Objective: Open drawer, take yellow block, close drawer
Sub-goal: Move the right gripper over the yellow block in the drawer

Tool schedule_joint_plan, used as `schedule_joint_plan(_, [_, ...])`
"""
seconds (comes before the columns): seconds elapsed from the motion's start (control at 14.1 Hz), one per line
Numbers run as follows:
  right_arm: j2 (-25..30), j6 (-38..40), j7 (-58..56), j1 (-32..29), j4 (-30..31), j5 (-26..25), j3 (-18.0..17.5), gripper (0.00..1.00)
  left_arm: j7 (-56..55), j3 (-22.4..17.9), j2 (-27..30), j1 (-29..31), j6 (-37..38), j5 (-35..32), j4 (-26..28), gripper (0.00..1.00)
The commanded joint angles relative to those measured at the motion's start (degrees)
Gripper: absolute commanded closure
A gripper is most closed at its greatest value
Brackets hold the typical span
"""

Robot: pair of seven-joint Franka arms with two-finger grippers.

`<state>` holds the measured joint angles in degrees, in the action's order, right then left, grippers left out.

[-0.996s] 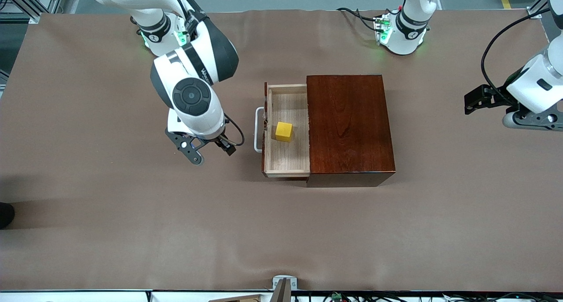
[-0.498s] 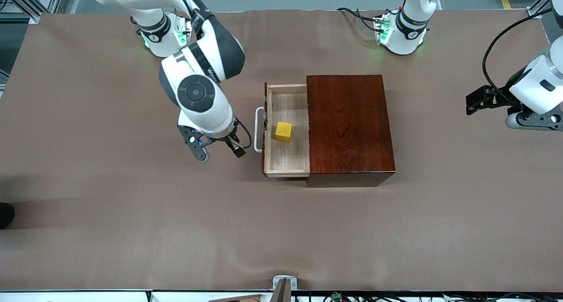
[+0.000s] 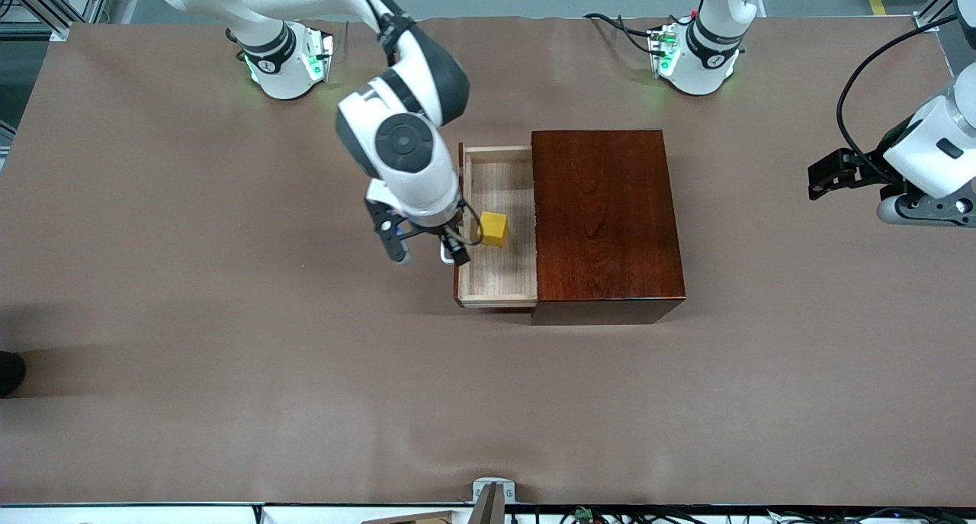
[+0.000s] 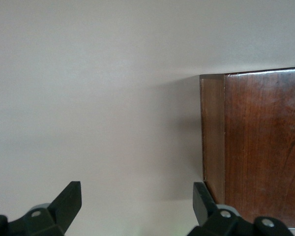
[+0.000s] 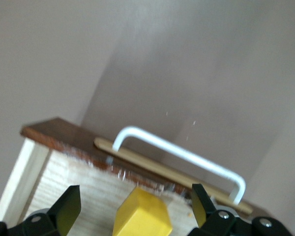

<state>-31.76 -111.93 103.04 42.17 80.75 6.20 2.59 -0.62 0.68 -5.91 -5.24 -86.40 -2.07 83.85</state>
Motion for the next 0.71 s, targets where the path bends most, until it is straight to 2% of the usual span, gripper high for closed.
schedule_joint_plan(0.0, [-2.9, -0.1, 6.6, 1.2, -3.6, 1.0, 0.4, 0.00, -0.3, -0.5, 1.6, -0.4, -0.9, 1.2, 1.5, 0.00])
schedule_joint_plan(0.28, [-3.5, 0.0, 12.7, 2.0, -3.6, 6.4, 0.4, 0.00, -0.3, -0.4, 1.6, -0.4, -0.9, 1.2, 1.5, 0.00])
schedule_joint_plan(0.64, [-5.2, -2.1, 22.6, 4.3, -3.6, 6.5, 0.4, 0.00, -0.4, -0.3, 1.5, -0.5, -0.9, 1.2, 1.6, 0.00])
